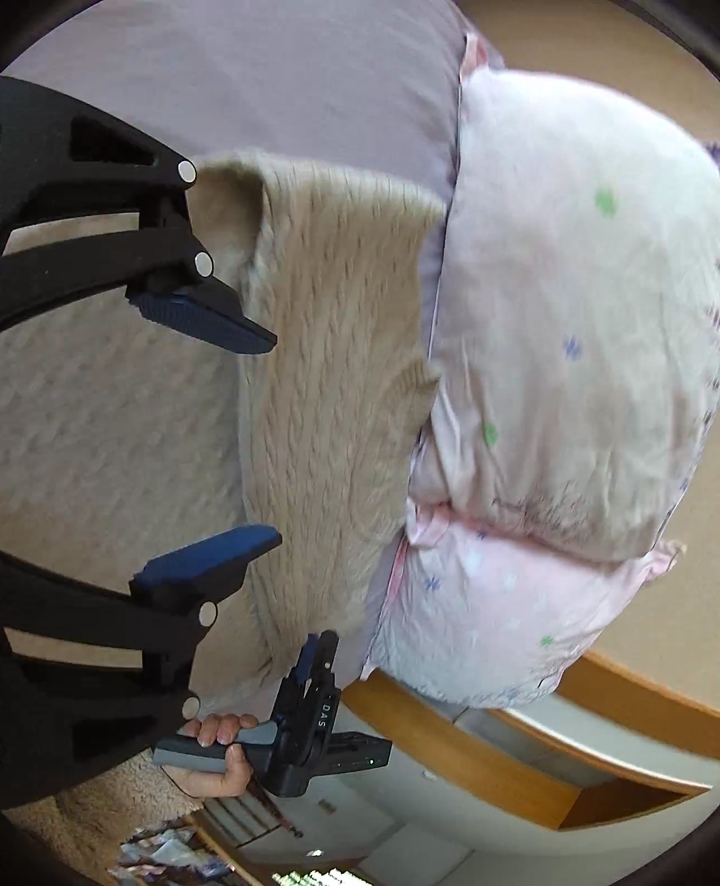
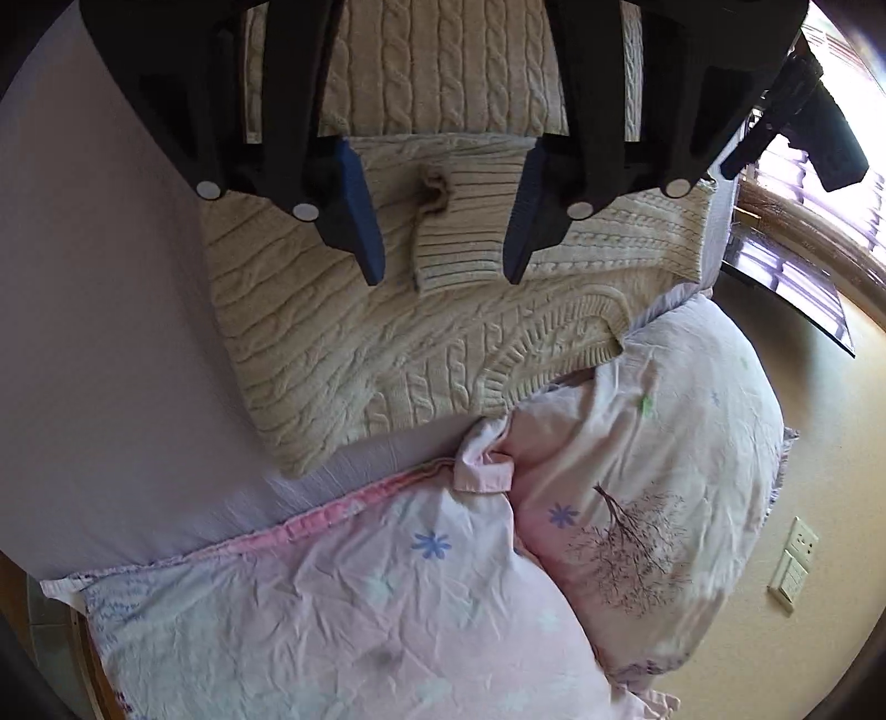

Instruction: Fold small clothes

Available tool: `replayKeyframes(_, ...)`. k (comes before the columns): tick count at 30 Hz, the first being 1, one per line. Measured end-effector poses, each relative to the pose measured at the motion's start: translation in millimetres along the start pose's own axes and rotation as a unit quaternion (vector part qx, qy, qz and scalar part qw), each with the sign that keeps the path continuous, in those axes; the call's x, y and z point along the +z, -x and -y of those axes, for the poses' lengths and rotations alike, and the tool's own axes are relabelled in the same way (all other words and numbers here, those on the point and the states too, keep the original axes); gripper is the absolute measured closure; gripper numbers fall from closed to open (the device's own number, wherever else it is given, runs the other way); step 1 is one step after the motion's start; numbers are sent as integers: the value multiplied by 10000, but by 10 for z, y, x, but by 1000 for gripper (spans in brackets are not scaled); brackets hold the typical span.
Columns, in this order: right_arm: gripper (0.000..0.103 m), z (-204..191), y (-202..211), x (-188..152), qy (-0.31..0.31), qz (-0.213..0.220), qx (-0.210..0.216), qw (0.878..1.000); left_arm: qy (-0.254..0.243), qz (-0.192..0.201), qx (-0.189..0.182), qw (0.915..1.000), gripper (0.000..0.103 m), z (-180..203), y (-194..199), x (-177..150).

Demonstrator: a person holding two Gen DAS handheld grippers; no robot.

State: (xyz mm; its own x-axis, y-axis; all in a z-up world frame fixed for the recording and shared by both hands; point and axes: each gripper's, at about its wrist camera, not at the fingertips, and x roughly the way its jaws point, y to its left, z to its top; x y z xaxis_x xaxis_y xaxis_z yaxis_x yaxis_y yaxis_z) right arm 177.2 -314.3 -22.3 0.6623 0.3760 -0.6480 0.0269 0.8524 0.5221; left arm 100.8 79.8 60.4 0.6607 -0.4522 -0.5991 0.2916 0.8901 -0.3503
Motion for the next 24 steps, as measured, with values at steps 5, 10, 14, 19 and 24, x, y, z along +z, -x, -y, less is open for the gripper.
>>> replayKeyframes(5,96,-147,-99,-87,417,99,-247,9988,858,-280,299,9955,31,-567,401,-322)
replayKeyframes(10,94,197,335,168,-399,934,-918,9906,1017,-563,13,9932,30,-632,417,-609)
replayKeyframes(14,41,450,677,-144,-552,781,-842,9918,1028,-585,-203,9928,31,-590,402,-764)
replayKeyframes(19,51,809,874,-812,-793,-21,-365,9962,1233,-576,-903,9866,47,-590,487,-1004)
replayKeyframes(24,71,885,1184,-1563,-794,-239,756,9937,1193,-411,-1456,9813,64,-466,759,-1346)
